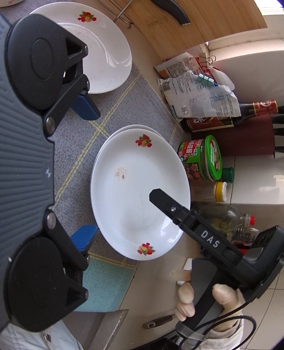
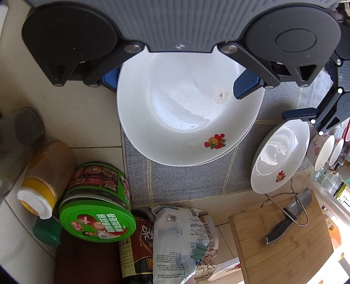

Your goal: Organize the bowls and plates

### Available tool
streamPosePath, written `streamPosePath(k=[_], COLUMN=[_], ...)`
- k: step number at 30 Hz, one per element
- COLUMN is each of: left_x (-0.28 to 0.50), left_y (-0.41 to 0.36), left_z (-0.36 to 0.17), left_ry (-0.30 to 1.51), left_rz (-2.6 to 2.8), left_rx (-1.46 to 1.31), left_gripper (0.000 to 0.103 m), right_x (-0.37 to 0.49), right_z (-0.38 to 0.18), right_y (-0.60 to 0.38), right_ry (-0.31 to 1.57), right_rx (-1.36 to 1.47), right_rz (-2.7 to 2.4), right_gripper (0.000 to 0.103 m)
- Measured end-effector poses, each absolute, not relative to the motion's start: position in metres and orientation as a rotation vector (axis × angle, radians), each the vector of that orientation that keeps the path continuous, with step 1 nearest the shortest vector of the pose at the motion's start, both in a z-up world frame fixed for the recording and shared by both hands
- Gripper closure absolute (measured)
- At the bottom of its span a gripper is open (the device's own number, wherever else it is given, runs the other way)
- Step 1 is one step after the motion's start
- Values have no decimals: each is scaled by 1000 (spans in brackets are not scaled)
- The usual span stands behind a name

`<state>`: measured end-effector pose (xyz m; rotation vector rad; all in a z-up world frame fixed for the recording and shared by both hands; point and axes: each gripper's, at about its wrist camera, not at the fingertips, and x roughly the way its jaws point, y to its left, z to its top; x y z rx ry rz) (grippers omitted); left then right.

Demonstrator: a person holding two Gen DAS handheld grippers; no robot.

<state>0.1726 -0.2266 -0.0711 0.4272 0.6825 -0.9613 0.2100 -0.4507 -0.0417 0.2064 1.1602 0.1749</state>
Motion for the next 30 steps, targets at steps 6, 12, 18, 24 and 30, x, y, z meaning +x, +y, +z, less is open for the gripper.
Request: streamPosePath(k=[6, 12, 18, 24, 30], left_x=[166, 164, 160, 161, 163], left_y=[-217, -213, -205, -188, -154], left_z=[-67, -65, -62, -59, -55], left_ry=[673, 669, 653, 655, 648], left_rz=[-947, -909, -861, -761, -611], left_rx=[393, 364, 328, 267, 165], left_gripper=[2, 2, 1, 1, 1], right_x=[206, 199, 186, 174, 175], right_z=[-44, -35, -27, -18, -15], right_y=[-443, -440, -424, -398, -376], right_ry=[1133, 1049, 980, 910, 863], right_rx=[119, 78, 10, -49, -78], right_rz=[115, 88, 78, 112, 172], right_gripper=[0, 0, 0, 0, 0])
